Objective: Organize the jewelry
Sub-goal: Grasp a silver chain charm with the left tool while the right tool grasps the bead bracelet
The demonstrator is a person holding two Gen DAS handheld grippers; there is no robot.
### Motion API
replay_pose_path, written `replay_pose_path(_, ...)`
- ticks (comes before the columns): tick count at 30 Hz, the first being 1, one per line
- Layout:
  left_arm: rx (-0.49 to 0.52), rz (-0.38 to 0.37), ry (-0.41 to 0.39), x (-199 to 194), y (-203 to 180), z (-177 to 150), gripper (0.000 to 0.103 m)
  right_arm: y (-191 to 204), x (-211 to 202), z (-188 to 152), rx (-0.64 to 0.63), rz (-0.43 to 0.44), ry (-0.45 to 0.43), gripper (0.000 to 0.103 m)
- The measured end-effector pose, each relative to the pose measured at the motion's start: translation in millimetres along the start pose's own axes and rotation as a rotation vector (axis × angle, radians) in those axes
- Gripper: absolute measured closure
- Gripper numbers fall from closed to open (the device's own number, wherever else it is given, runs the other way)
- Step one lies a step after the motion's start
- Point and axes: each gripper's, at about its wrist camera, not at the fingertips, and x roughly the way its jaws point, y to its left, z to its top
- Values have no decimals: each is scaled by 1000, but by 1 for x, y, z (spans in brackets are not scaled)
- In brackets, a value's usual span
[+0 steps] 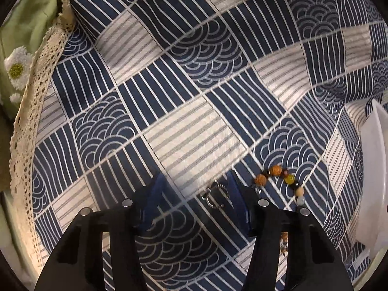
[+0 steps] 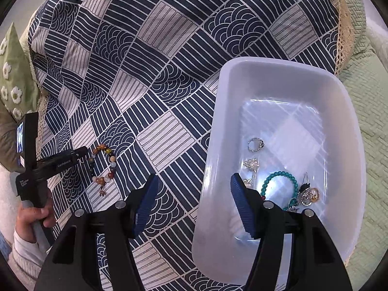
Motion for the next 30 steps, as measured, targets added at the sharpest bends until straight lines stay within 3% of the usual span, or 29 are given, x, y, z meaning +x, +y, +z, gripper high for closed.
replay_pose_path(4,34,31,4,5,-10,-2,53,1,2,-1,-2,-5,5,42)
replay_pose_path(10,49,6,13,1,-21,-6,80,3,4,-1,-11,-9,11,42)
replay_pose_path(17,13,-22,14,-8,-20,-4,81,10,-2,0,-7,13,-12,42)
replay_pose_path(24,-41,-65,-26,-43,-3,-3,81,62,9,5,-6,142,-4,42)
replay_pose_path(30,-53,-76,-37,-53,18,-10,81,124,48,10,-82,87,16,42)
